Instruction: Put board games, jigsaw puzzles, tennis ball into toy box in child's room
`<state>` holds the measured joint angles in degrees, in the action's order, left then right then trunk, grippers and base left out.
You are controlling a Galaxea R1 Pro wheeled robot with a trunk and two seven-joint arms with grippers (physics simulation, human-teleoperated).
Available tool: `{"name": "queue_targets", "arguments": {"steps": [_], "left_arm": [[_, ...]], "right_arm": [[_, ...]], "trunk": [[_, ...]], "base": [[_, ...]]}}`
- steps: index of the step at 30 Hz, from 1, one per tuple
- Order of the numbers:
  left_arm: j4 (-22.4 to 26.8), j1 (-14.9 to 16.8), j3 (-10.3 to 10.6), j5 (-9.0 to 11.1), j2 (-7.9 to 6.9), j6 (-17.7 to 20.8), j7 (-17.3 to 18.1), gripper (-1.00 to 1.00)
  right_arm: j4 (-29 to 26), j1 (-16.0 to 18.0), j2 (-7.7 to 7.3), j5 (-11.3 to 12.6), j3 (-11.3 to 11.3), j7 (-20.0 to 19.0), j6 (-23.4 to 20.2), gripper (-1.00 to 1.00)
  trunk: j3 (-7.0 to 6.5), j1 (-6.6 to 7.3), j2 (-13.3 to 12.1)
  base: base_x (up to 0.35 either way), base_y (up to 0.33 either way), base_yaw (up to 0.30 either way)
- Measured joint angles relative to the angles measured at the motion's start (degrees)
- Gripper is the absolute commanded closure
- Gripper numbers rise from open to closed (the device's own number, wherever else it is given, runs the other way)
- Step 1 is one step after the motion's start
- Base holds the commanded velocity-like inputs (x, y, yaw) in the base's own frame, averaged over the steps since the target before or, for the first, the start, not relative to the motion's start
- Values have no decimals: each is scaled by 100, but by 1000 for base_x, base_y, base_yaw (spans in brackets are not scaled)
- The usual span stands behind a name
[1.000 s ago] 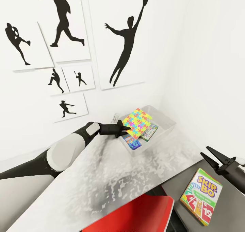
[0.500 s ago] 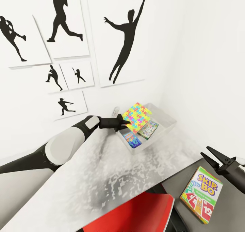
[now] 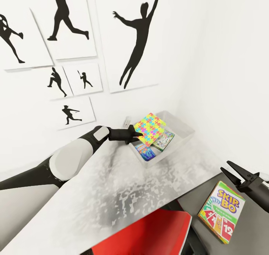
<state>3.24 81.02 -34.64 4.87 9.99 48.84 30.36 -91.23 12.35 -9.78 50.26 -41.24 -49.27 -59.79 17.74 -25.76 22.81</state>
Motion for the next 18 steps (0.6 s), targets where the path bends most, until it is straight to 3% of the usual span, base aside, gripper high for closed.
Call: {"name": "queue_targets", "arguments": {"steps": [18], "left_arm": [[0, 138, 0, 4, 0, 26, 0, 100]], "right_arm": [[0, 2, -14, 0, -9, -51, 0, -100]], "trunk": [[170, 0, 0]], "base": [[0, 0, 0]]}}
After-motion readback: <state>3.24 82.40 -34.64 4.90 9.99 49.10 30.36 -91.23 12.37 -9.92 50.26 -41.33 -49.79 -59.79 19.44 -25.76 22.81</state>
